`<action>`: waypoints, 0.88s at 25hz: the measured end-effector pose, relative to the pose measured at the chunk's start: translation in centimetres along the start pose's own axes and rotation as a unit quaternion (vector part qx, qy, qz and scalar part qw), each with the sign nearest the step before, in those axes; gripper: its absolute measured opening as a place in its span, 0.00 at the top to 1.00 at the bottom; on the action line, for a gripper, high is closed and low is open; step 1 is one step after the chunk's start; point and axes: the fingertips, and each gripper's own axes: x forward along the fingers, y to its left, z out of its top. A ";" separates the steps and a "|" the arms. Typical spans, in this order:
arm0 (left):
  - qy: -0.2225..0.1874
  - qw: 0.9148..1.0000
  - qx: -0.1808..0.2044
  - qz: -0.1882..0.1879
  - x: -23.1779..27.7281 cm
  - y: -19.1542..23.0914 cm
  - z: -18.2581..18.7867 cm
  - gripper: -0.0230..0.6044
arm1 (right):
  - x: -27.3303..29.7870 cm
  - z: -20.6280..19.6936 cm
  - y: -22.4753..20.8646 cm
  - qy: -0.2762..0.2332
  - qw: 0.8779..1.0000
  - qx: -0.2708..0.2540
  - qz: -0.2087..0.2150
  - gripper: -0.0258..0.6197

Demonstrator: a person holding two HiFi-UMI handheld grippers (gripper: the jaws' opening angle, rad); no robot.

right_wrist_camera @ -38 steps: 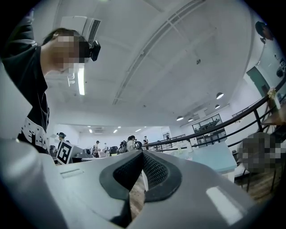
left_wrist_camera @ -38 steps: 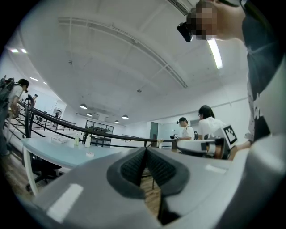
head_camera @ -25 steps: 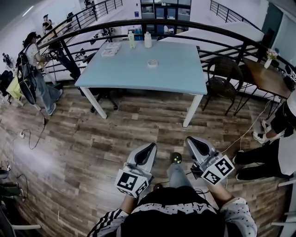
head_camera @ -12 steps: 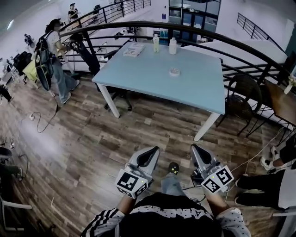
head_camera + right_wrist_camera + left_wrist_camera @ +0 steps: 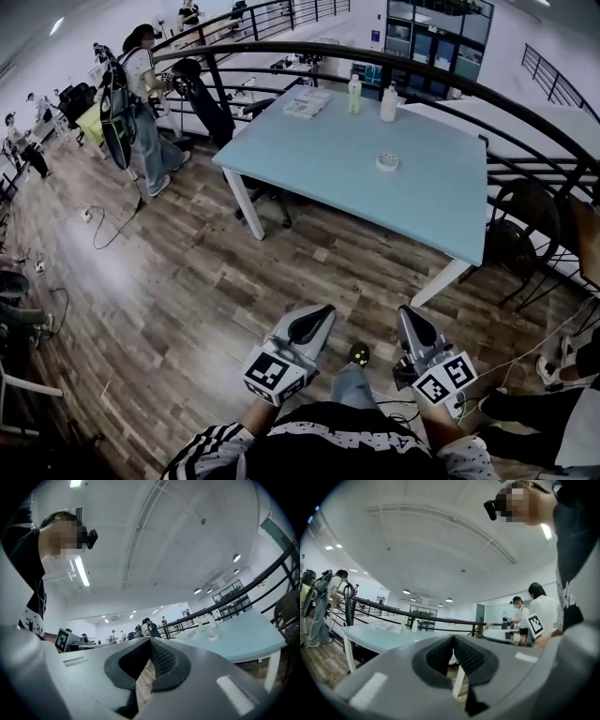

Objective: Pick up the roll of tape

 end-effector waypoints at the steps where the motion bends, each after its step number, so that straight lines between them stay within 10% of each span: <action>1: 0.001 1.000 0.001 0.002 0.4 0.2 0.0 0.96 | 0.3 0.0 -0.5 0.001 1.000 0.002 0.001 0.96; 22: 0.033 0.999 0.022 0.014 11.8 4.1 -1.0 0.96 | 3.9 -0.1 -11.5 0.005 1.000 0.005 -0.007 0.96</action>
